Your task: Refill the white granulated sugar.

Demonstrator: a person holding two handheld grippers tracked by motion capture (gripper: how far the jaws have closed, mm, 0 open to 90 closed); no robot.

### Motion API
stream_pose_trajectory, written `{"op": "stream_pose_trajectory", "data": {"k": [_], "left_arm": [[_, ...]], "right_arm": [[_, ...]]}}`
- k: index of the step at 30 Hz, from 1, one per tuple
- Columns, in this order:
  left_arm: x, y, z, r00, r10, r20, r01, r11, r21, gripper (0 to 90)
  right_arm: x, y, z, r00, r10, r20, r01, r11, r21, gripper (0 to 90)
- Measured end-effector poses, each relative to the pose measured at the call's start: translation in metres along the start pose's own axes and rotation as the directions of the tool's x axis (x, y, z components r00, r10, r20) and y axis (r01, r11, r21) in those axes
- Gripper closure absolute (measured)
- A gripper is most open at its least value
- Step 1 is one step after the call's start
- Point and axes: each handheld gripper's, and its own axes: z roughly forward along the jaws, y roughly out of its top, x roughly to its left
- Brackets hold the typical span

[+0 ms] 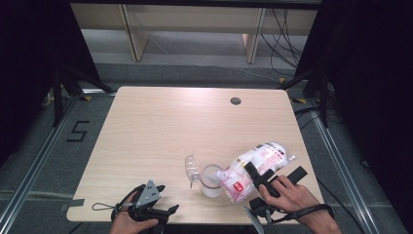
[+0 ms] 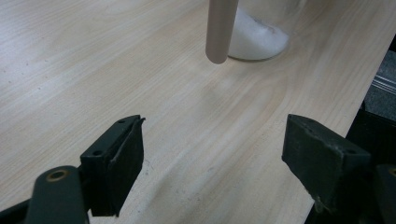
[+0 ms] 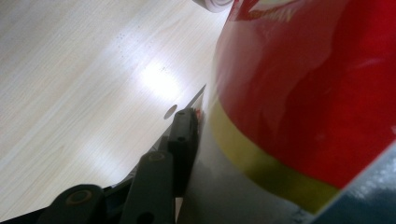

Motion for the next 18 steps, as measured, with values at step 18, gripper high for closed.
{"op": "stream_pose_trajectory", "data": {"k": [18], "left_arm": [[-0.0008,-0.0002,0.001,1.0,-0.007,-0.003,0.007,1.0,-0.004,20.3]], "right_arm": [[-0.007,0.0008,0.0026,0.991,-0.131,-0.03,0.13,0.991,-0.008,67.8]]}}
